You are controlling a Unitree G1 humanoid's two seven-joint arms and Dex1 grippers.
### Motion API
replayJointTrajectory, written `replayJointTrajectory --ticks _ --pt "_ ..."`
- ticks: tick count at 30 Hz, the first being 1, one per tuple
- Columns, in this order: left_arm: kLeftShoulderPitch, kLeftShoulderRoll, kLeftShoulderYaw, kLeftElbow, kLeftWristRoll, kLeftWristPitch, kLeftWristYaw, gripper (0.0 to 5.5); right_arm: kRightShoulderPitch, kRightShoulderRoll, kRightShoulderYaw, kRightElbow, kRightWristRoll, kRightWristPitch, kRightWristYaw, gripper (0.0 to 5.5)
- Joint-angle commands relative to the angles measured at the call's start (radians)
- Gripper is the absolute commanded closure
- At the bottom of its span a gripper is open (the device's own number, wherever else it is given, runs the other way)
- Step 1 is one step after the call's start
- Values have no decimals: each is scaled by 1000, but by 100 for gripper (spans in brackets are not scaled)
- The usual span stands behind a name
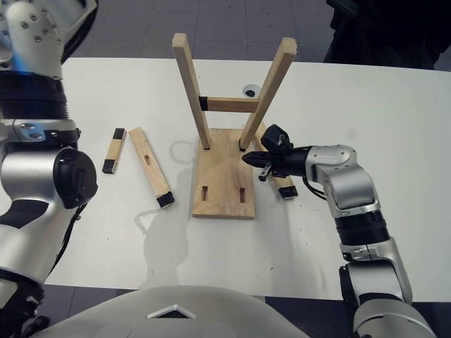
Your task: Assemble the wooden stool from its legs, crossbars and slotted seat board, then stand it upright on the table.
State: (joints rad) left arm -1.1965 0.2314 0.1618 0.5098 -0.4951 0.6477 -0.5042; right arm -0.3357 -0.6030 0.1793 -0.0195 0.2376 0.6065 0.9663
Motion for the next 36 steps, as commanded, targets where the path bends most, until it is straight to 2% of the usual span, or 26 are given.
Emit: replayJointTrajectory --ticks 1,8,11,17,21,23,25,27,30,36 --pt "-34 -18 -34 83 41 -33 -33 212 8 -1 3 -22 0 1 -10 540" --pt "-37 -9 -43 121 75 -71 -52 212 18 0 7 -37 3 9 -17 540" --pt "-95 -4 -21 149 87 -144 -50 212 23 -1 10 -41 3 9 -18 540" --pt "-146 -21 24 198 65 -162 -40 212 31 -7 16 -57 6 15 -11 540" --pt "-8 -108 5 187 55 -120 -39 212 45 -9 21 -72 7 20 -9 540" --pt "126 -160 -46 223 87 -66 -31 212 47 -9 25 -74 6 21 -10 540" --pt "284 -140 -146 228 174 -45 -38 212 45 -11 23 -78 9 26 -10 540" --pt "320 -88 -161 197 194 -32 -50 212 50 -17 11 -76 11 27 -14 540" --pt "256 -62 -130 183 170 -47 -60 212 59 -13 9 -77 9 26 -24 540" --pt "-10 -64 -51 188 102 -96 -72 212 49 -11 15 -66 7 22 -24 540"
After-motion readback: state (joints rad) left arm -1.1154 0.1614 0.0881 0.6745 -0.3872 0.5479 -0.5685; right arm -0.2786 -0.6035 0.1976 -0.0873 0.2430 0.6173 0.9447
